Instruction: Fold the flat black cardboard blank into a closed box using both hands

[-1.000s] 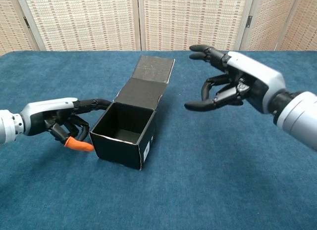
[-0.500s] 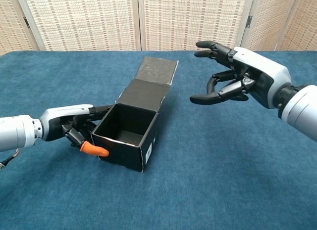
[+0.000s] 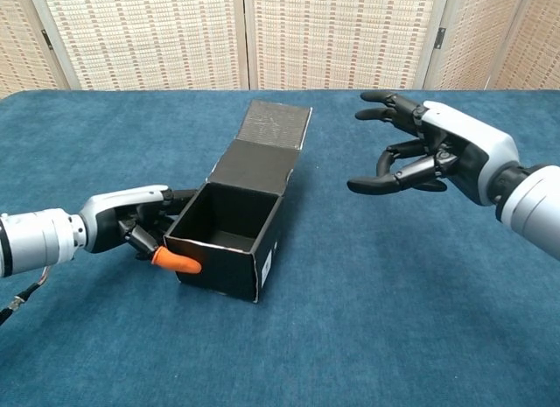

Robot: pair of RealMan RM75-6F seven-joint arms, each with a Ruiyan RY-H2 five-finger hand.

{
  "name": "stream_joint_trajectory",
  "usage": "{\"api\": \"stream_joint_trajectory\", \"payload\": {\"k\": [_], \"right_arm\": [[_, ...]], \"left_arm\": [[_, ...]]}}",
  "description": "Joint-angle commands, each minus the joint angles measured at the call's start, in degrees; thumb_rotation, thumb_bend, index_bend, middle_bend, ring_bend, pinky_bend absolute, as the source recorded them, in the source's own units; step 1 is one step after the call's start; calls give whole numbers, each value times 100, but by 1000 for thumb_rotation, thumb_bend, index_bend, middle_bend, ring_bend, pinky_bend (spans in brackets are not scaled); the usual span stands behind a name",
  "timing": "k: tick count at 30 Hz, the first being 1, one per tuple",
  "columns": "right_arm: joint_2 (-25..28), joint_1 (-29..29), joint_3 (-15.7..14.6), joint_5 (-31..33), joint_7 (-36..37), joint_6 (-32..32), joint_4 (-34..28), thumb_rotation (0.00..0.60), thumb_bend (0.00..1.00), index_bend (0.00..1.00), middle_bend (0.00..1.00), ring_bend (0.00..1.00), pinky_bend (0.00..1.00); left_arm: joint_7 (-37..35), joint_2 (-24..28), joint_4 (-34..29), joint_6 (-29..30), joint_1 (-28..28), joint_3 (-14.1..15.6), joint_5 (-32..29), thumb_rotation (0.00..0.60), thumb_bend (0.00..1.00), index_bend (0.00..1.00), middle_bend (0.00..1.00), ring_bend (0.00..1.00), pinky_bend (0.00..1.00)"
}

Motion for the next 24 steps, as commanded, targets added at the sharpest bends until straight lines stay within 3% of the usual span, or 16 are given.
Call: {"api": "stream_joint_trajectory", "payload": {"k": [1,7,15,24], "right_arm": [[-76,-17,81,277,28,-112,169,600,0,0,86,588,1000],[-293,164,316,1161,-246,-677,556,600,0,0,115,595,1000],[-1086,1045,1147,2380,-775,-1338,1339,600,0,0,150,606,1000],[-1949,1992,1970,2588,-823,-1386,2099,600,0,0,209,632,1000]], "left_arm": [[137,-23,-53,136,113,-105,-125,600,214,431,427,640,893],[537,146,-376,425,303,-257,-270,600,214,482,473,643,896],[1230,556,-1121,689,414,-336,-233,600,214,474,474,645,895],[1901,719,-1612,581,391,-465,-359,600,213,472,473,645,895]]}}
